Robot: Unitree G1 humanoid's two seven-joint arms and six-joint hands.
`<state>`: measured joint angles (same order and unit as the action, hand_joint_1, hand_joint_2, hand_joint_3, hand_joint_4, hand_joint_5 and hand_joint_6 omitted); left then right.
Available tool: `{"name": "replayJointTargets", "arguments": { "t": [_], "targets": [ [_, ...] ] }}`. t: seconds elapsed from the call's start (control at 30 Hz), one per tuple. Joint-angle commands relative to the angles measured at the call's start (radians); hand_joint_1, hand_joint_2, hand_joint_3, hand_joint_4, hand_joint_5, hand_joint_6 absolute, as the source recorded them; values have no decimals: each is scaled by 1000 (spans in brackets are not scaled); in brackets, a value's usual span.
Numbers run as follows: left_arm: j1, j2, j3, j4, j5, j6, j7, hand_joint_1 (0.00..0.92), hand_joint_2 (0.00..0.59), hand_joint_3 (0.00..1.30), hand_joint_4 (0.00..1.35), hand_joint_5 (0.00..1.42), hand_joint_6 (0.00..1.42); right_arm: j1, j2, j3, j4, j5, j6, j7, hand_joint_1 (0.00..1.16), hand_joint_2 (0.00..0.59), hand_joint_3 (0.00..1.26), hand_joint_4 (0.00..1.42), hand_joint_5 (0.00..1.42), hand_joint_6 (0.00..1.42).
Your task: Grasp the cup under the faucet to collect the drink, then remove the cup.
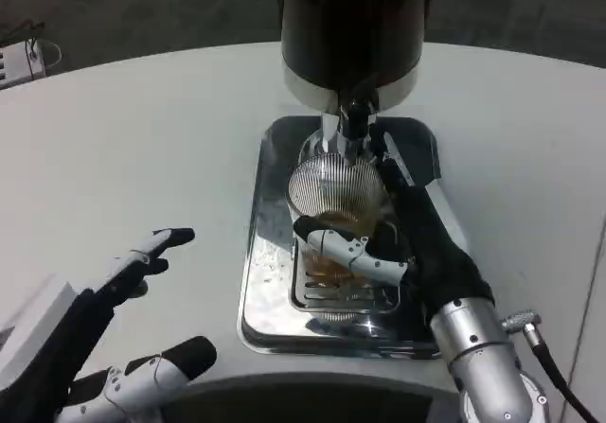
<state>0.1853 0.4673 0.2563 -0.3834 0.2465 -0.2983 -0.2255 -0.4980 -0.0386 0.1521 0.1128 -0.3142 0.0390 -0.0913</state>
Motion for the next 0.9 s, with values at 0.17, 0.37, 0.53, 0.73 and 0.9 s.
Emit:
{"name": "replayJointTargets", "arguments": {
  "t": [0.17,0.37,0.53,0.73,0.9],
  "targets": [
    [12,18,-7,-20,4,30,-24,0,65,173,94,190,255,16,21,26,11,-32,-47,-64,773,204,0,0,28,16],
    [13,19,-10,-18,2,38,-36,0,61,183,106,196,255,17,38,42,29,-52,-60,-108,777,203,0,0,54,25],
    [13,19,-10,-19,2,46,-43,0,61,188,110,196,255,8,51,51,56,-59,-69,-123,780,204,0,0,60,30],
    [14,18,-14,-25,1,54,-53,0,57,191,120,208,255,4,56,58,80,-62,-73,-139,779,203,0,1,69,32],
    [11,23,-15,-27,-3,60,-63,0,58,191,127,211,254,-4,62,59,107,-62,-78,-153,784,205,0,2,73,32]
  ]
}}
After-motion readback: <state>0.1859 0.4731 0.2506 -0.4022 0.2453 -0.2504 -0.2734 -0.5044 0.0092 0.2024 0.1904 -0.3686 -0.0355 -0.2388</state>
